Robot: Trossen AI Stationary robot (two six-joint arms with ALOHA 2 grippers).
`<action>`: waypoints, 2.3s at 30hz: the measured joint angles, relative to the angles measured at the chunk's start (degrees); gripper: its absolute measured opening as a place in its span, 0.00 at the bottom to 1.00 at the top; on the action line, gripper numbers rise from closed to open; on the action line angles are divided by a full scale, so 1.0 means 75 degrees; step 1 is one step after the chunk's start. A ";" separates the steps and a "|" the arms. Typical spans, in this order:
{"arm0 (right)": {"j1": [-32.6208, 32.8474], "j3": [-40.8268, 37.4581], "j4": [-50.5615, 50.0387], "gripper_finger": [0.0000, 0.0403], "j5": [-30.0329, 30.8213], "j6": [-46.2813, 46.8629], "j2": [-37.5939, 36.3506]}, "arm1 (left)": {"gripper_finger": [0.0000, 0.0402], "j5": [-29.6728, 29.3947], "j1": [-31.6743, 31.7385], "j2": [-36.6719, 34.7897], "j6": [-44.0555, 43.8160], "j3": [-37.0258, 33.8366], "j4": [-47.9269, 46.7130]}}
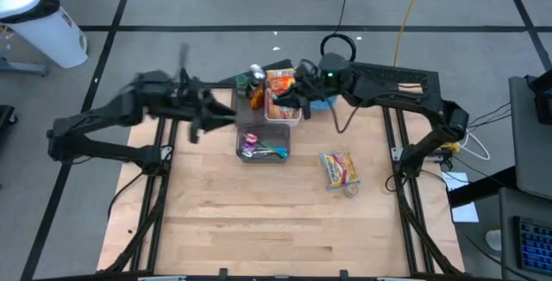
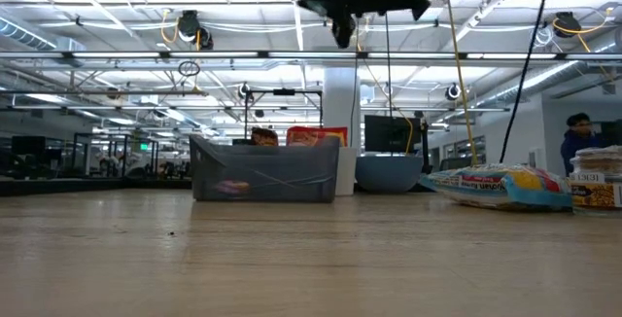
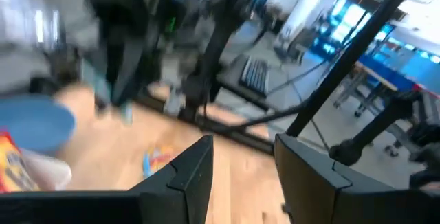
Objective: Pick & Place Food Item
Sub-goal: Put the blue patterned spoon into the bottom black bin
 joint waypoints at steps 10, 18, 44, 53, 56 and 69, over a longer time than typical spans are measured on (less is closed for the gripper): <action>0.0427 0.0879 -0.0223 0.05 -0.0029 -0.0295 0.1779 | 0.40 -0.0280 0.0023 -0.1568 0.0392 0.0006 -0.1021; 0.1082 0.1060 -0.1304 0.05 0.0561 -0.1644 0.2483 | 0.40 -0.0591 0.0023 -0.1929 0.0834 0.0003 -0.1918; 0.1406 0.1049 -0.3467 0.05 0.2199 -0.3764 0.3114 | 0.40 -0.0726 0.0023 -0.1923 0.1004 0.0003 -0.2815; 0.1409 0.1049 -0.3371 0.05 0.2204 -0.3580 0.3264 | 0.40 -0.0824 0.0021 -0.1920 0.0947 0.0003 -0.2810; 0.1406 0.1049 -0.3427 0.05 0.2201 -0.3575 0.3264 | 0.40 -0.0878 0.0023 -0.1919 0.0948 0.0003 -0.2807; 0.1406 0.1049 -0.3496 0.05 0.2198 -0.3396 0.3264 | 0.40 -0.0880 0.0023 -0.1917 0.0949 0.0003 -0.2801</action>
